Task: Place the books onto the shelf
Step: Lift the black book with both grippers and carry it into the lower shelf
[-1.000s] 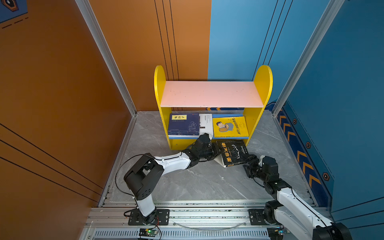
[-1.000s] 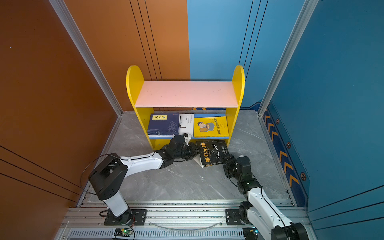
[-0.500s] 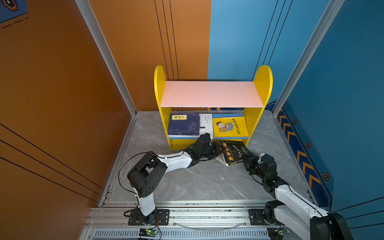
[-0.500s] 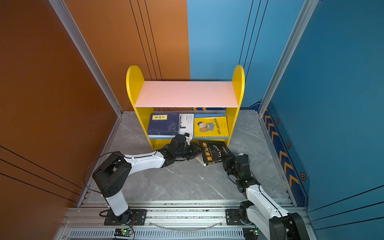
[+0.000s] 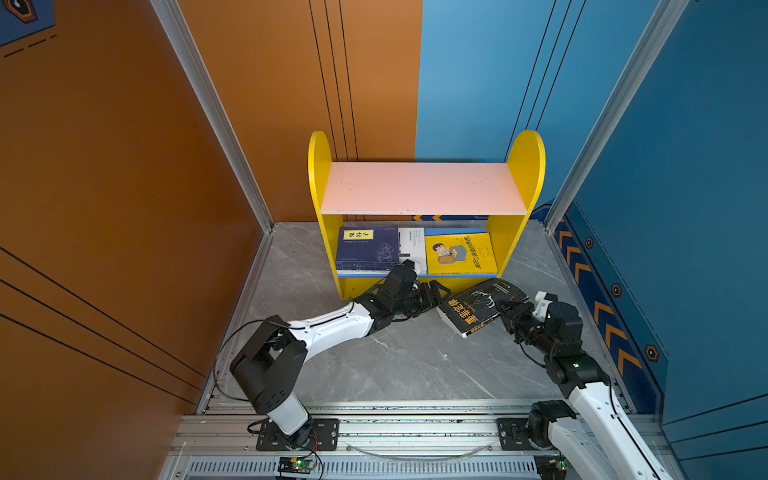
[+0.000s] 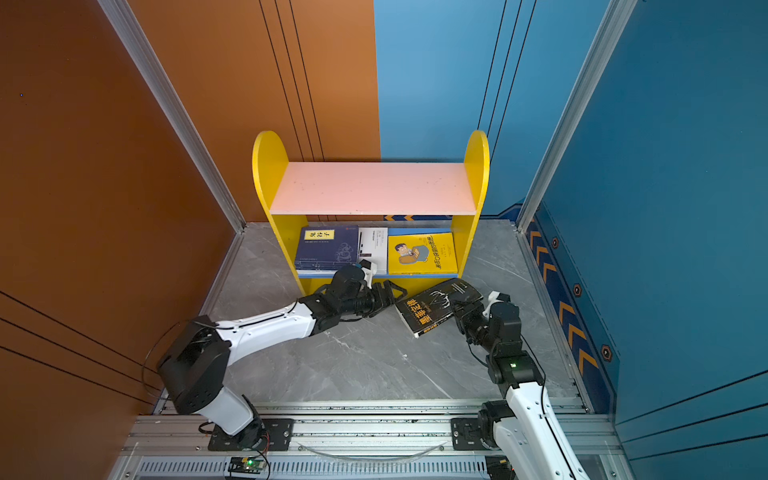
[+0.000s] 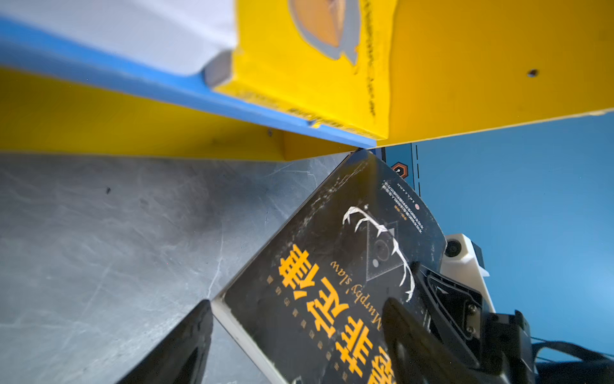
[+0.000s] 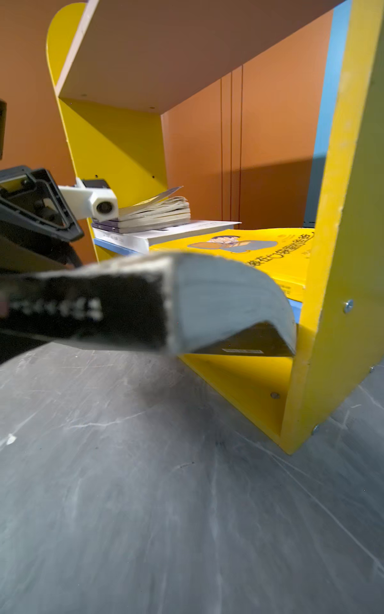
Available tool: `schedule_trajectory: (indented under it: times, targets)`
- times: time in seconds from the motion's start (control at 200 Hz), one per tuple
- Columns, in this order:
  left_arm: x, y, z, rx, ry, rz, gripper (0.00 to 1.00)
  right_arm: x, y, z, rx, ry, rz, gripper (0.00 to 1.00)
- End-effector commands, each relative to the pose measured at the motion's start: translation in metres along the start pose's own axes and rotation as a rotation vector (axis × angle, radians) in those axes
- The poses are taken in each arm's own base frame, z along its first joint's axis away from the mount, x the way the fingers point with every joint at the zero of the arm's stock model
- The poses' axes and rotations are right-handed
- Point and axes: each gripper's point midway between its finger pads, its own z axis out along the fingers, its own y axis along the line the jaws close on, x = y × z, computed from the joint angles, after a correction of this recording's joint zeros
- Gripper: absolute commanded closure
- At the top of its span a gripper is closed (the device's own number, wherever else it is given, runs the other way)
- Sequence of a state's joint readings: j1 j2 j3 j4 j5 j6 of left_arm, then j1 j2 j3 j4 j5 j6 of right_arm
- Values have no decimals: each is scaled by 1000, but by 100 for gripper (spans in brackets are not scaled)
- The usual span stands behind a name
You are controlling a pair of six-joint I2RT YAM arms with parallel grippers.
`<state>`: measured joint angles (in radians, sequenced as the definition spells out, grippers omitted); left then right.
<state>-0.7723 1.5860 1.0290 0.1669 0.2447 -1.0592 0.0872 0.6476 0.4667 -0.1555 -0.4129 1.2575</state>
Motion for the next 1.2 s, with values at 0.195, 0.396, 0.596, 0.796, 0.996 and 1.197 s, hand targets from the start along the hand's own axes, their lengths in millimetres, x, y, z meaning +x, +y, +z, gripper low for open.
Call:
schedule_trajectory:
  times: [0.195,0.396,0.596,0.796,0.996,1.197]
  targets:
    - [-26,-9,-53,-70,-157,222,15,27,87,-38,-236,164,-125,92]
    - [-52,-10,-90,-73,-266,245,7,27,136,-36,-408,175,-126,92]
    - [-66,-33,-133,-7,-377,322,3,16,168,-22,-517,117,-71,93]
    - [-69,-34,-150,3,-422,314,2,-7,192,-15,-599,35,-20,94]
    - [-57,-61,-132,181,-315,264,2,-17,204,7,-647,17,33,95]
    - [-57,-72,-117,269,-276,198,2,-24,212,23,-692,-61,34,95]
